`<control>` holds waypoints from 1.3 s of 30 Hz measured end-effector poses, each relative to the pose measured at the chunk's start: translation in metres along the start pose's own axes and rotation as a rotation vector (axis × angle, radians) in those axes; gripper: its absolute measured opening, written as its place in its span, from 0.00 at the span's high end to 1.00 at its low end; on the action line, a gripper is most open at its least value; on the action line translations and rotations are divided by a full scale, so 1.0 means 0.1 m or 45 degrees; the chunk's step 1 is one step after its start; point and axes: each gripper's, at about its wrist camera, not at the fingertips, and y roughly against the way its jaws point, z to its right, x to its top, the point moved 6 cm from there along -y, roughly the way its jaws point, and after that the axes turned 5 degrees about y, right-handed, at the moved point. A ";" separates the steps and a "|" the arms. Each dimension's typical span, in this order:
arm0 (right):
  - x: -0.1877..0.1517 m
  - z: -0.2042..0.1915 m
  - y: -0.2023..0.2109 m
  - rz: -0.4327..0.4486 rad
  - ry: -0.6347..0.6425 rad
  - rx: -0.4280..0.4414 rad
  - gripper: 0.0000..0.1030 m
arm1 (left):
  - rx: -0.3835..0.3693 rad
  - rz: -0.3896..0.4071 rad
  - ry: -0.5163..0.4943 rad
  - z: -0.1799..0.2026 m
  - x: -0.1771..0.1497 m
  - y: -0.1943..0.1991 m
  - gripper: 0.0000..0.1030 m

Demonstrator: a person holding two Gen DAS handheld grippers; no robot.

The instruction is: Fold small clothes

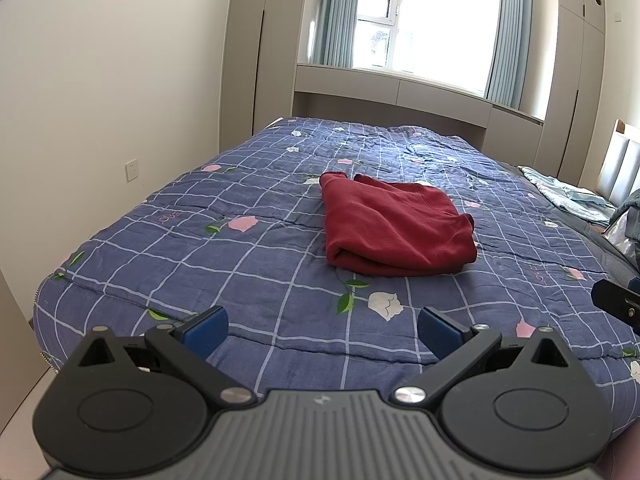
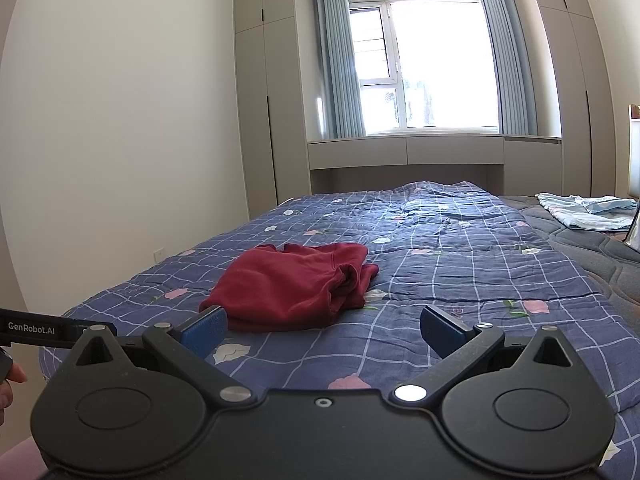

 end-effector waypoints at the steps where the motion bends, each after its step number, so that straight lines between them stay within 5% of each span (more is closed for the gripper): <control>1: 0.00 0.00 0.00 0.000 0.000 0.001 0.01 | 0.001 0.000 0.001 0.00 0.00 0.00 0.00; 12: -0.02 -0.01 -0.02 -0.004 -0.002 0.001 0.01 | 0.096 0.019 -0.089 0.07 0.02 0.02 0.00; 39: -0.24 0.07 -0.32 -0.116 -0.032 -0.015 0.01 | 0.080 -0.084 -0.108 0.09 -0.05 -0.36 0.00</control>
